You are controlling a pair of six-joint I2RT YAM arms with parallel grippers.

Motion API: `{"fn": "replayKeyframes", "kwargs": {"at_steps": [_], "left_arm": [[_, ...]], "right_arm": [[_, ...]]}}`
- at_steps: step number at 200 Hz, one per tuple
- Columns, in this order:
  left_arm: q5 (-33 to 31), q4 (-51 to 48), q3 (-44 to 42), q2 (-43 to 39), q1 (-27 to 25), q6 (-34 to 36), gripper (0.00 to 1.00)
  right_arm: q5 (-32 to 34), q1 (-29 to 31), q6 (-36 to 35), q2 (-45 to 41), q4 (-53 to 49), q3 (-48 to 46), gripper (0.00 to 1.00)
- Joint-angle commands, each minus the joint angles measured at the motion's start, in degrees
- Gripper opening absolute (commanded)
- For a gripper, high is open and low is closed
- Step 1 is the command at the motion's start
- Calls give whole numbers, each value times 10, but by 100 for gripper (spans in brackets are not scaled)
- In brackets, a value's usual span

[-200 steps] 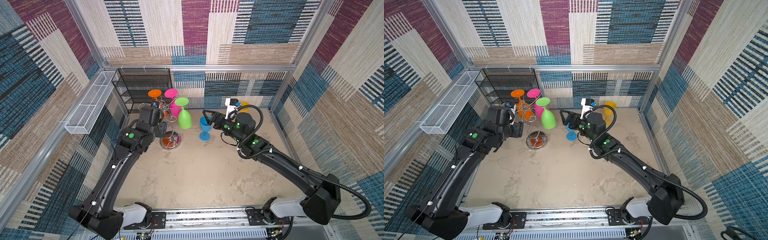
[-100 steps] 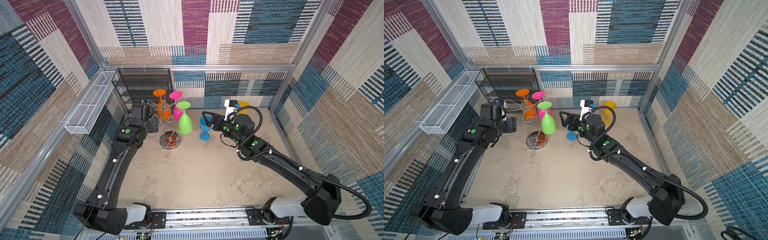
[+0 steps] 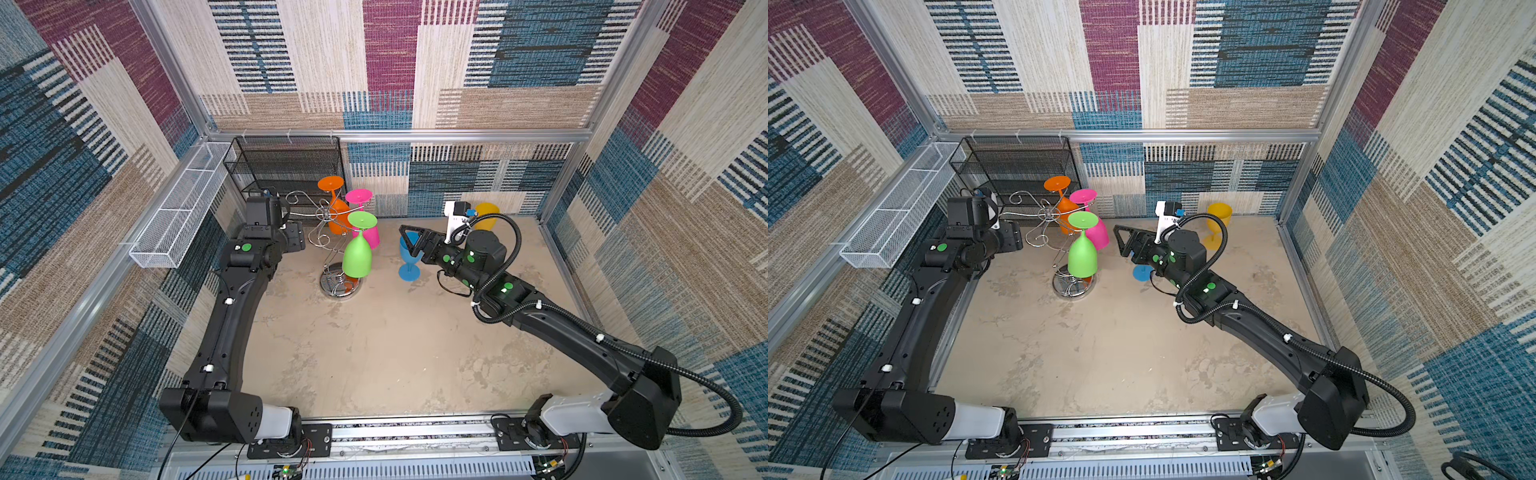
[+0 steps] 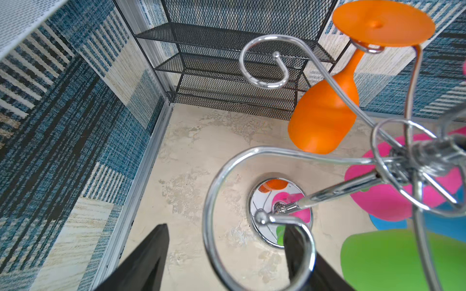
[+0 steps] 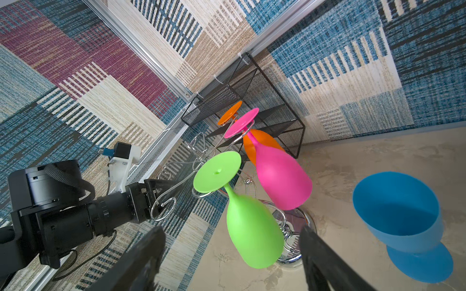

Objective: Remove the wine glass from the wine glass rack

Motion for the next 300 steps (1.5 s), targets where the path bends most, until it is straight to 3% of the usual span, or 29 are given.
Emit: {"fn": "replayKeyframes", "kwargs": {"at_steps": [1,86,147,300], "left_arm": [[9,30,10,8,5,-10,75],[47,48,37,35,21,-5,77],[78,62,-7,-15,20,-22,84],[85,83,-61,-94,37,-29,85]], "right_arm": [[-5,3,18,8,21,13,85],[-70,8,174,76,21,66,76],[-83,11,264,104,45,68,69],[-71,13,335,133,53,84,58]]}}
